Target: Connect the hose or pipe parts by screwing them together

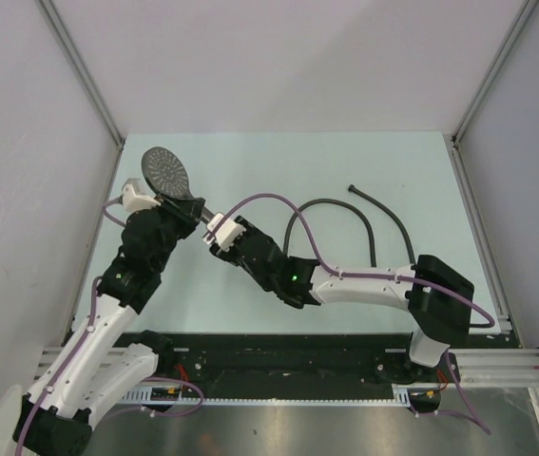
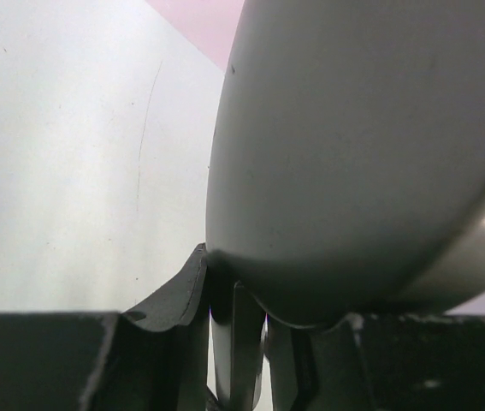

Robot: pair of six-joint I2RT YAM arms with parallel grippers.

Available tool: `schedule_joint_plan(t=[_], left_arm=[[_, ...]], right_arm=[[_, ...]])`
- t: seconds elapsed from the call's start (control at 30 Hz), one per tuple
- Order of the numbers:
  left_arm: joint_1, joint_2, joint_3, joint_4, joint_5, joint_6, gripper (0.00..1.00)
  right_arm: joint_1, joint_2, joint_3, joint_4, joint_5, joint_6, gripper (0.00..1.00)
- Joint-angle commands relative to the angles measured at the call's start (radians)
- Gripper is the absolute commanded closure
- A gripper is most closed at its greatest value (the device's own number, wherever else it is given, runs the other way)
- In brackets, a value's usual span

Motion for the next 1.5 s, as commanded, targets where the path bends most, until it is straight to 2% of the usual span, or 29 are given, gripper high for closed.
schedule_joint_plan(t=[0.0, 0.07, 0.1, 0.17, 0.2, 0.23, 0.33, 0.4, 0.43, 0.47, 0.5, 0.57, 0.6, 0.63, 0.67, 0.7, 0.77, 0.8, 0.9, 0.97, 1.1, 1.37, 1.43, 1.47], left_arm=[[-0.003, -0.029, 0.052, 0.037, -0.019, -0.058, 1.0], [-0.003, -0.029, 0.046, 0.035, -0.015, -0.075, 1.0], [-0.005, -0.027, 0.042, 0.034, -0.008, -0.076, 1.0], [-0.003, -0.024, 0.037, 0.034, -0.001, -0.076, 1.0], [-0.003, -0.024, 0.033, 0.034, 0.01, -0.076, 0.99], [-0.003, -0.023, 0.026, 0.034, 0.018, -0.073, 1.0], [-0.003, -0.023, 0.006, 0.046, 0.086, 0.014, 1.0], [-0.003, -0.036, -0.053, 0.141, 0.151, 0.091, 1.0], [-0.003, -0.077, -0.093, 0.208, 0.229, 0.103, 1.0], [-0.005, -0.099, -0.142, 0.377, 0.28, 0.111, 1.0], [-0.003, -0.125, -0.233, 0.452, 0.313, 0.102, 1.0], [-0.002, -0.158, -0.297, 0.591, 0.366, 0.094, 1.0], [-0.002, -0.161, -0.331, 0.619, 0.381, 0.098, 1.0], [-0.003, -0.161, -0.348, 0.656, 0.401, 0.112, 1.0], [-0.002, -0.159, -0.368, 0.742, 0.456, 0.13, 1.0], [-0.002, -0.155, -0.401, 0.785, 0.479, 0.14, 1.0], [-0.002, -0.152, -0.435, 0.909, 0.527, 0.152, 1.0], [-0.002, -0.147, -0.47, 0.951, 0.538, 0.154, 1.0], [0.0, -0.112, -0.527, 1.13, 0.588, 0.128, 1.0], [0.001, -0.08, -0.529, 1.213, 0.626, 0.118, 0.99], [0.006, 0.04, -0.497, 1.307, 0.741, 0.089, 1.0], [0.033, 0.08, -0.484, 1.368, 0.736, 0.059, 1.0], [0.04, 0.076, -0.494, 1.359, 0.687, 0.036, 1.0], [0.047, 0.069, -0.498, 1.332, 0.639, 0.007, 1.0]], right_arm=[[0.018, 0.019, 0.047, 0.108, 0.056, -0.013, 0.53], [0.021, 0.023, 0.046, 0.123, 0.056, -0.023, 0.65], [0.022, 0.021, 0.047, 0.126, 0.054, -0.023, 0.78], [0.021, 0.013, 0.047, 0.122, 0.039, -0.021, 0.89], [0.022, 0.007, 0.046, 0.111, 0.027, -0.015, 0.99], [0.018, 0.003, 0.047, 0.1, -0.01, -0.007, 1.0], [-0.042, -0.04, 0.047, 0.017, -0.189, 0.101, 1.0], [-0.121, -0.072, 0.047, -0.038, -0.374, 0.182, 1.0], [-0.149, -0.083, 0.044, -0.05, -0.424, 0.203, 1.0], [-0.171, -0.097, 0.044, -0.058, -0.464, 0.215, 1.0], [-0.22, -0.102, 0.043, -0.07, -0.564, 0.224, 1.0], [-0.273, -0.114, 0.038, -0.079, -0.674, 0.275, 1.0], [-0.309, -0.119, 0.035, -0.076, -0.828, 0.301, 1.0], [-0.374, -0.119, 0.037, -0.072, -0.916, 0.347, 1.0], [-0.413, -0.119, 0.028, -0.064, -0.999, 0.37, 1.0], [-0.439, -0.119, 0.014, -0.019, -1.153, 0.382, 1.0], [-0.494, -0.123, -0.02, 0.037, -1.273, 0.413, 1.0], [-0.513, -0.109, -0.026, 0.071, -1.414, 0.433, 1.0], [-0.571, -0.085, -0.044, 0.217, -1.673, 0.58, 1.0], [-0.58, -0.066, -0.049, 0.276, -1.749, 0.643, 1.0], [-0.584, -0.05, -0.049, 0.292, -1.878, 0.664, 1.0], [-0.585, -0.048, -0.049, 0.244, -1.9, 0.671, 1.0], [-0.584, -0.072, -0.049, 0.134, -1.808, 0.57, 0.88], [-0.582, -0.091, -0.049, 0.015, -1.756, 0.524, 0.69]])
